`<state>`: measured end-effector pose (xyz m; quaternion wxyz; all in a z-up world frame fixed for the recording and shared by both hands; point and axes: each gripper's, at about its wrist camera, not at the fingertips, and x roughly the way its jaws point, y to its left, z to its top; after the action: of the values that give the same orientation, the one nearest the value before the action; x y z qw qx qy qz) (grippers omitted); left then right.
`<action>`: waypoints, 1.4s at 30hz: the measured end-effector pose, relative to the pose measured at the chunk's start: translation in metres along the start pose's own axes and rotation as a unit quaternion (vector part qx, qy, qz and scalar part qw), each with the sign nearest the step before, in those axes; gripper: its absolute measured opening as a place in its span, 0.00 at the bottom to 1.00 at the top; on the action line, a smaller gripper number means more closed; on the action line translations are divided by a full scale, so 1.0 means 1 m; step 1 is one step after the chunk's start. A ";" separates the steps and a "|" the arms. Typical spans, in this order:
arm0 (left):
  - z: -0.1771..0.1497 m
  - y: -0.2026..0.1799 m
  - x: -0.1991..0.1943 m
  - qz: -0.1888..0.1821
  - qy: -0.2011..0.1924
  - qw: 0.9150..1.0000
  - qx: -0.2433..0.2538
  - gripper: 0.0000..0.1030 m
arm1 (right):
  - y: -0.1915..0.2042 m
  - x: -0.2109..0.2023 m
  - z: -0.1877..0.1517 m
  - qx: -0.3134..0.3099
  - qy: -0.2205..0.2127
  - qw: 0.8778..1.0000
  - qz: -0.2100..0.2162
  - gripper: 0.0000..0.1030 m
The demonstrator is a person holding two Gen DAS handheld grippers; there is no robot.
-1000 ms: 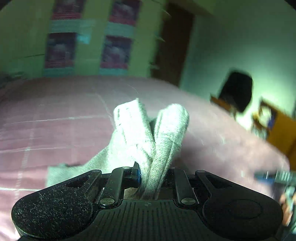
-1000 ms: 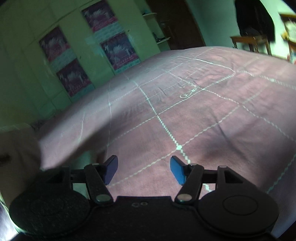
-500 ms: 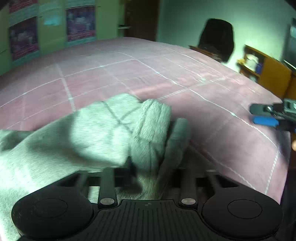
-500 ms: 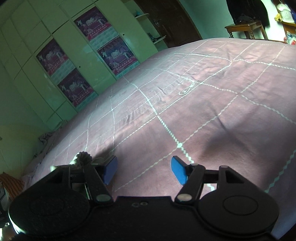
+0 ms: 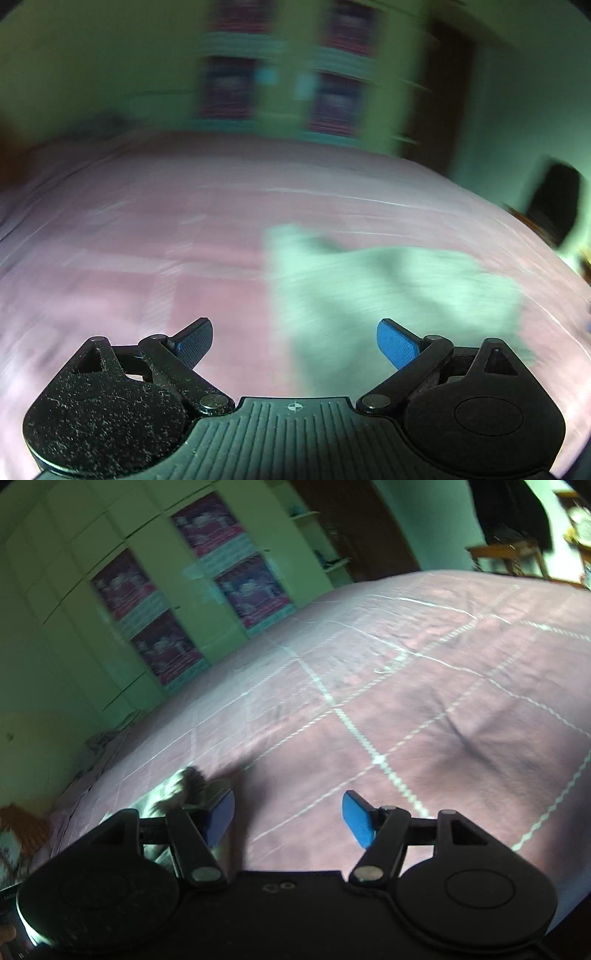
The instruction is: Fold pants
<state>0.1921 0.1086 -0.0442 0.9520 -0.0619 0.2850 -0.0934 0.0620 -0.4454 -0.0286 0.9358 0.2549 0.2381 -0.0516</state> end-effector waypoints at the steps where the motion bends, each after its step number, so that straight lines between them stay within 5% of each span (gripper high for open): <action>1: -0.010 0.013 -0.009 0.009 0.000 1.000 -0.010 0.92 | 0.006 -0.002 -0.003 -0.004 -0.001 1.000 0.001 0.63; 6: -0.036 0.008 -0.017 -0.001 0.030 0.998 0.047 0.92 | 0.041 0.011 -0.017 0.001 0.022 1.000 0.021 0.63; 10: -0.037 -0.014 0.016 -0.002 0.065 0.995 0.079 0.92 | 0.074 0.025 -0.023 -0.017 0.043 0.998 0.039 0.63; 18: -0.049 -0.005 0.031 0.009 0.050 0.997 0.058 0.93 | 0.098 0.053 -0.032 0.005 0.106 0.993 0.050 0.67; 22: -0.052 0.006 0.037 -0.007 0.057 0.998 0.022 0.93 | 0.106 0.061 -0.039 0.006 0.086 0.996 0.025 0.66; 26: -0.055 0.005 0.041 -0.007 0.059 0.998 0.020 0.93 | 0.120 0.064 -0.043 -0.017 0.058 0.998 0.026 0.54; 31: -0.056 0.004 0.041 -0.008 0.058 0.998 0.020 0.93 | 0.132 0.100 -0.035 -0.022 0.100 0.995 0.013 0.60; 33: -0.057 0.003 0.041 -0.007 0.058 0.998 0.020 0.93 | 0.137 0.104 -0.032 -0.033 0.096 0.995 0.008 0.43; 34: -0.057 0.003 0.041 -0.007 0.058 0.998 0.021 0.93 | 0.140 0.102 -0.030 -0.043 0.091 0.995 0.018 0.23; 35: -0.057 0.002 0.042 -0.006 0.058 0.998 0.022 0.93 | 0.142 0.097 -0.027 -0.050 0.081 0.995 0.031 0.14; 39: -0.058 0.000 0.042 -0.003 0.058 0.998 0.026 0.93 | 0.141 0.071 -0.029 -0.064 0.039 0.996 0.047 0.15; 42: -0.059 -0.002 0.042 0.001 0.056 0.998 0.029 0.93 | 0.117 0.093 -0.036 -0.012 0.101 0.995 0.016 0.24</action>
<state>0.1939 0.0943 -0.1150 0.9359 -0.0291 0.3352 -0.1043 0.1544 -0.3237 -0.0468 0.9107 0.2510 0.3281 -0.0072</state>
